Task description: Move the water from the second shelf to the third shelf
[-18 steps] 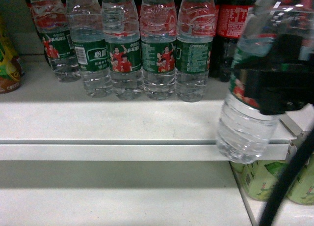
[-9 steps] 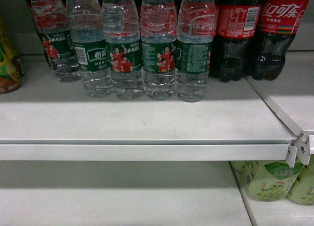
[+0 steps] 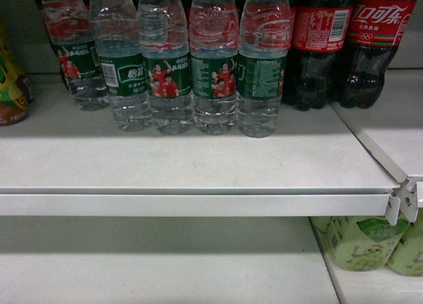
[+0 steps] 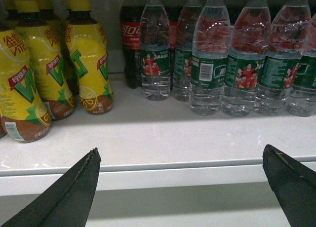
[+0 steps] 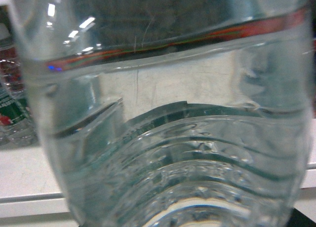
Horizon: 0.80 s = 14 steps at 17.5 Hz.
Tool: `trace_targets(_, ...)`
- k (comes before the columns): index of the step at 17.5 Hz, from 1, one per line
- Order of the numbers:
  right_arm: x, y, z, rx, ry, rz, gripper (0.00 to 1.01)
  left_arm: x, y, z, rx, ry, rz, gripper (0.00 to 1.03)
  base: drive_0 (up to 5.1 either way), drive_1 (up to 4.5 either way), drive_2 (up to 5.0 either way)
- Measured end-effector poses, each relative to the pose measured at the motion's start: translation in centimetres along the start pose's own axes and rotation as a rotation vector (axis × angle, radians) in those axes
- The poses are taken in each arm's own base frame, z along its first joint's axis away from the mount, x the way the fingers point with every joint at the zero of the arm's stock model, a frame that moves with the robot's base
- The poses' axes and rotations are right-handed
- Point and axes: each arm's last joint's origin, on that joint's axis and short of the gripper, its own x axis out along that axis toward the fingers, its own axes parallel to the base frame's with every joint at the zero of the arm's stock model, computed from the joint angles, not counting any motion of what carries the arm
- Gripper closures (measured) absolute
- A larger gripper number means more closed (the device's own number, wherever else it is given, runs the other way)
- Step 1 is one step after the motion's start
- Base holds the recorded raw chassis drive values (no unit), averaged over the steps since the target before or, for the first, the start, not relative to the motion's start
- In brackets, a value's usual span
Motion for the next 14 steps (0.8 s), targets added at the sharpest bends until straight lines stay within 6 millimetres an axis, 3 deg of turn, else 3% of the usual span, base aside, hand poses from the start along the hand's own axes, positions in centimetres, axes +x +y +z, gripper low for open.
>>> trace_targets(14,-0.24,-0.65,-0.1,-0.012,-0.01,-0.062,0.6,0.0,0.0,0.0,0.0,0.0,0.0,0.05,0.0,0.0,0.0)
